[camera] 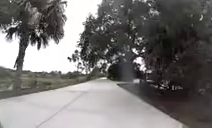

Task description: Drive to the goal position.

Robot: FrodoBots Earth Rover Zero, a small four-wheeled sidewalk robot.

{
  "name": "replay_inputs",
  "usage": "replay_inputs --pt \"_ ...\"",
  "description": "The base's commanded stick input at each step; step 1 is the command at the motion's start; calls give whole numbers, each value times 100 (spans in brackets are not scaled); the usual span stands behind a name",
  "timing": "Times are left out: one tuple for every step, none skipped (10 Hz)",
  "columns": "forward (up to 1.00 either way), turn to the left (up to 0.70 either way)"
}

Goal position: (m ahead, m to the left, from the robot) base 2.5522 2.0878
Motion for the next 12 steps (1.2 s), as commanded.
replay_inputs --pt "60 1" --pt "60 1" --pt "60 1" --pt "60 1" --pt "60 1" --pt "60 1" --pt "60 1" --pt "60 1" --pt "60 1" --pt "60 1" --pt "60 1" --pt "60 1"
